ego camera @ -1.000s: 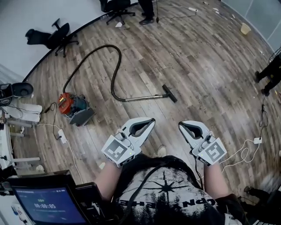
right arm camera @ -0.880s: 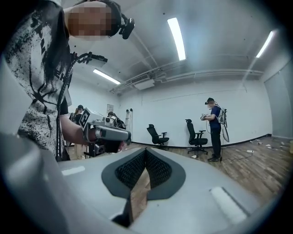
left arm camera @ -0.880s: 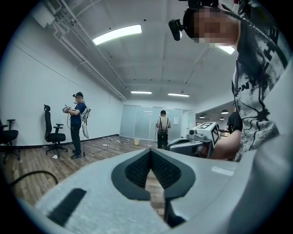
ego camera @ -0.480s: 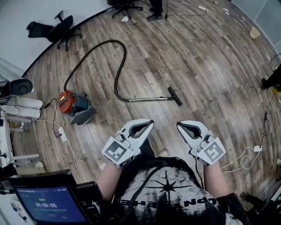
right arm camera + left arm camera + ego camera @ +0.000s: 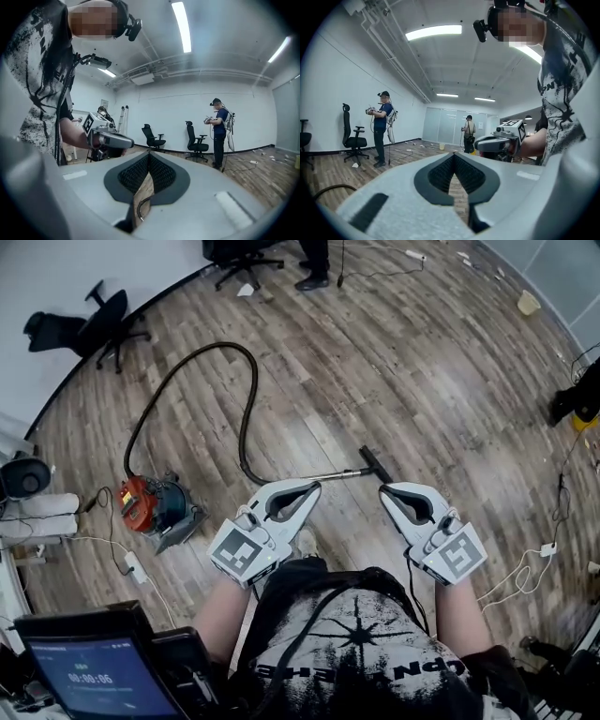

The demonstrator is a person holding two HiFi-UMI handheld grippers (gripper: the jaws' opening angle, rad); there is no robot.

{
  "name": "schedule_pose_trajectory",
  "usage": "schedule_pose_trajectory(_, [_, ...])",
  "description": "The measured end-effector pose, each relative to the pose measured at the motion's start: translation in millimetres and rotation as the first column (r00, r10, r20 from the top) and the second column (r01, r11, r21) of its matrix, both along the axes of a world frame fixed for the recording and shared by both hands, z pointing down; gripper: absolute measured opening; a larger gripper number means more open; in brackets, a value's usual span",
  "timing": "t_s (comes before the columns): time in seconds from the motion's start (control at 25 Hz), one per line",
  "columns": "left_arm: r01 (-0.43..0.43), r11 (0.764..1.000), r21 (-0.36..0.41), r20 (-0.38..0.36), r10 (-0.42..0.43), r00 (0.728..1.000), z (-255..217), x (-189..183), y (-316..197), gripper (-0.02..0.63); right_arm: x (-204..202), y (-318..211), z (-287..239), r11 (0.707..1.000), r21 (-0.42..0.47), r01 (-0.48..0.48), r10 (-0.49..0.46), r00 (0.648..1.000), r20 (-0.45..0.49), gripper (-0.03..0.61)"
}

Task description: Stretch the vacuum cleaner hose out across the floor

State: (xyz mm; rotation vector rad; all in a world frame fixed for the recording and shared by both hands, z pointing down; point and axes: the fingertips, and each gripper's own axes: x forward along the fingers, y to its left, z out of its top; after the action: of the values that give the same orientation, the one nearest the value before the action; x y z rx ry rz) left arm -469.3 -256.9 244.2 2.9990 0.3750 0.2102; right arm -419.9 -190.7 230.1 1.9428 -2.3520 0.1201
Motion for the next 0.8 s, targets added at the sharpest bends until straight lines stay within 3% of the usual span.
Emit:
schedule_pose_trajectory(0.12, [-0.052,0.997,-0.054,-0.02,0.051,0.998,7.4,6.6,-30.9,0.0,6.0,-39.8,-2.6,0.999,0.023,-0.028,0.028,0.999,0.024,0.008])
schedule_pose_trajectory(0.28, [-0.074,0.994,-0.082,0.024,0.076,0.997,28.2,27.2,-44.8,0.0,24.0,-67.3,-3.3,0.998,0.043,-0.043,0.043,0.999,0.018,0.008])
schedule_pose_trajectory(0.52, [-0.082,0.992,-0.097,0.001,0.082,0.997,19.1,69.3,-26.3,0.0,56.6,-58.1,17.4,0.998,-0.066,0.023,-0.021,0.999,0.026,0.008])
schedule_pose_trajectory(0.6, [-0.057,0.993,-0.104,0.004,0.058,0.998,18.7,77.6,-21.6,0.0,63.5,-61.2,18.5,0.995,-0.075,0.059,-0.057,0.998,0.03,0.008])
schedule_pose_trajectory(0.8, [0.093,0.974,-0.205,0.094,-0.075,0.993,41.0,84.9,-19.4,0.0,74.8,-76.7,14.7,0.984,-0.013,0.179,-0.178,0.982,0.059,0.008])
